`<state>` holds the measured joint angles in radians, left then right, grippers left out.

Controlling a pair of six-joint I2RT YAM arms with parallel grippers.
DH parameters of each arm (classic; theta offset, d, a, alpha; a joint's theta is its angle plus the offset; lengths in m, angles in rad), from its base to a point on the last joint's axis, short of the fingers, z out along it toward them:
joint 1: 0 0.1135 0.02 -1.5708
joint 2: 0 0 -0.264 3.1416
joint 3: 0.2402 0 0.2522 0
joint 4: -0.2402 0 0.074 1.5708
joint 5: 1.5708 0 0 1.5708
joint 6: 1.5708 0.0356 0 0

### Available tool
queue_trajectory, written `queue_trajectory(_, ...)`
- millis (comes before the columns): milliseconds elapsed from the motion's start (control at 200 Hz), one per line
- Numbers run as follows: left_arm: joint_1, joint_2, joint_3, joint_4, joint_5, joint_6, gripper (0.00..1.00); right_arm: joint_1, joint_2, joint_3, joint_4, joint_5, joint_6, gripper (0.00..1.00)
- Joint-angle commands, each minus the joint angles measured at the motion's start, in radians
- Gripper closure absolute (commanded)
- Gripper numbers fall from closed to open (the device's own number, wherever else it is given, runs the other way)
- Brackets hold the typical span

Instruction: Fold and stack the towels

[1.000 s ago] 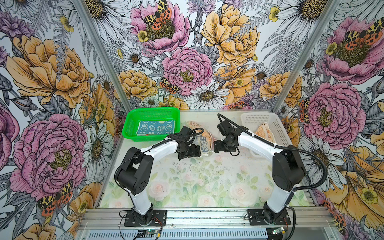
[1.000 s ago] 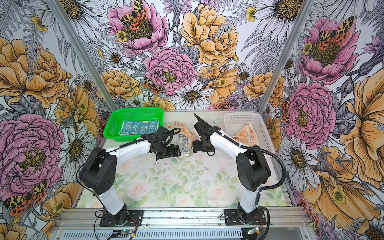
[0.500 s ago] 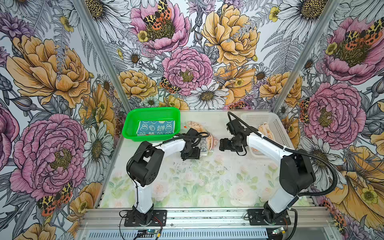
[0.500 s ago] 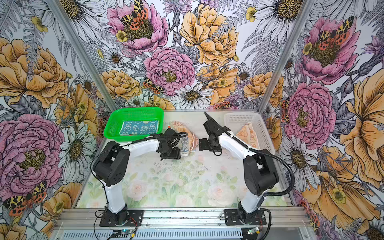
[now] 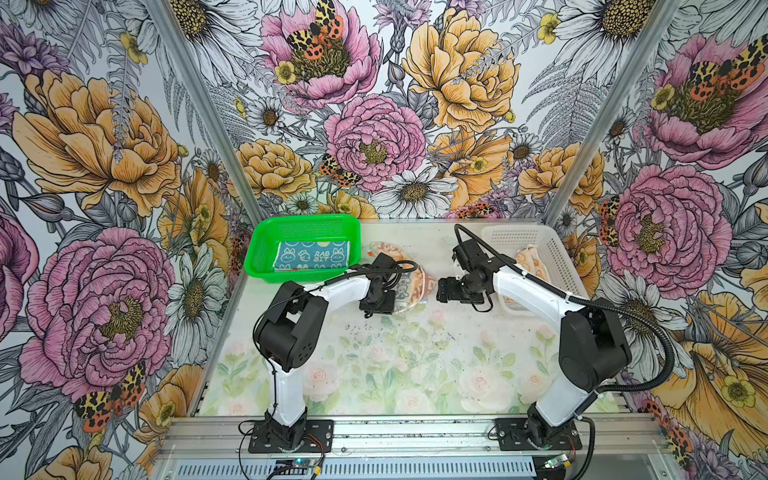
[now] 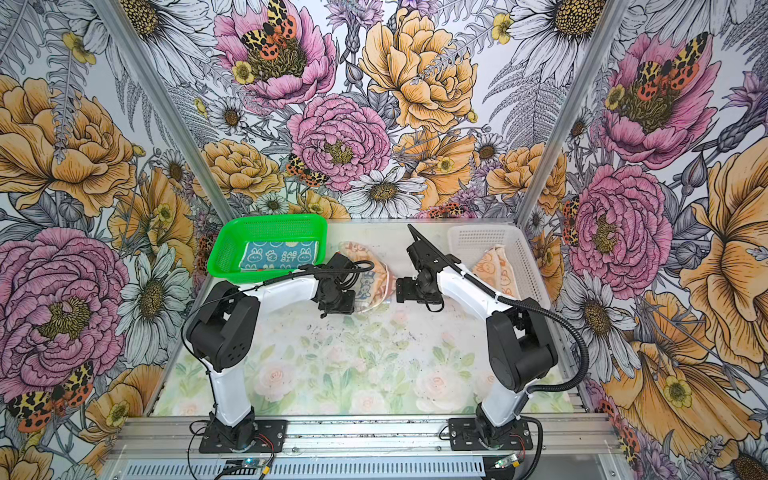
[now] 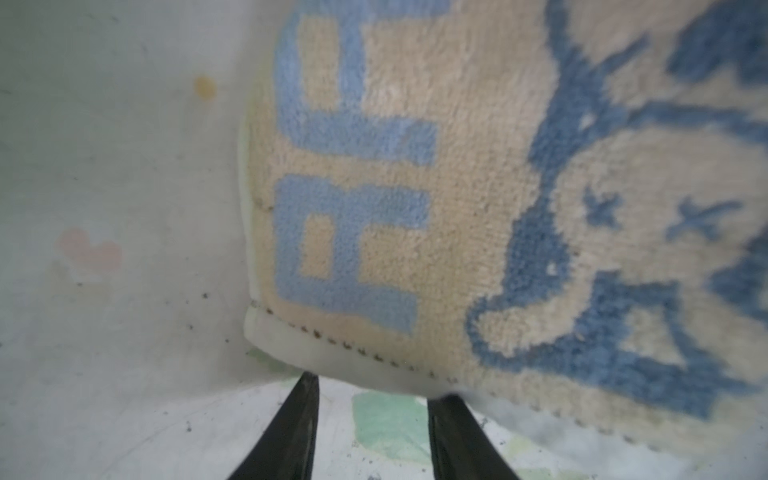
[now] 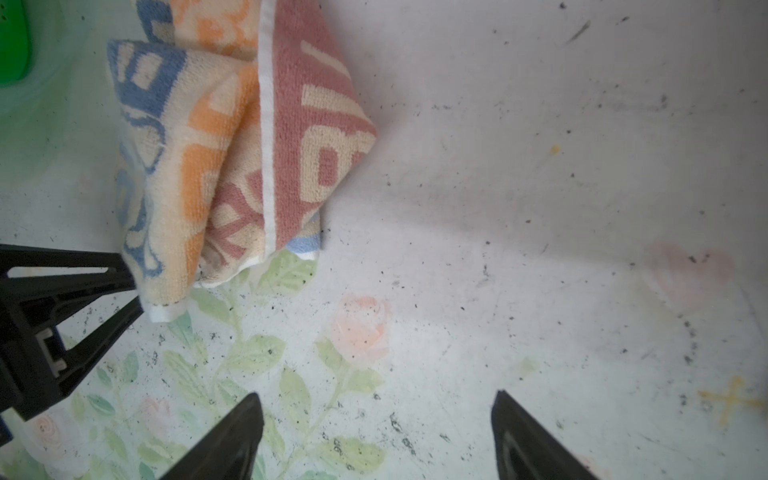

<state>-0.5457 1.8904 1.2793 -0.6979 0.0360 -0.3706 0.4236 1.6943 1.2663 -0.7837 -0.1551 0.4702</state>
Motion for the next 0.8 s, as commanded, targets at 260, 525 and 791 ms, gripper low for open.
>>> queue_trajectory(260,0.112,-0.177,-0.110,0.082,0.033,-0.070,0.46,-0.006,-0.020,0.020,0.024,-0.026,-0.013,0.13)
queue_trajectory(525,0.092,-0.080,-0.050,0.083,0.069,-0.080,0.40,-0.008,-0.043,0.004,0.041,-0.046,-0.022,0.09)
queue_trajectory(791,0.087,0.014,-0.002,0.080,0.067,-0.079,0.36,-0.007,-0.066,-0.022,0.059,-0.055,-0.031,0.05)
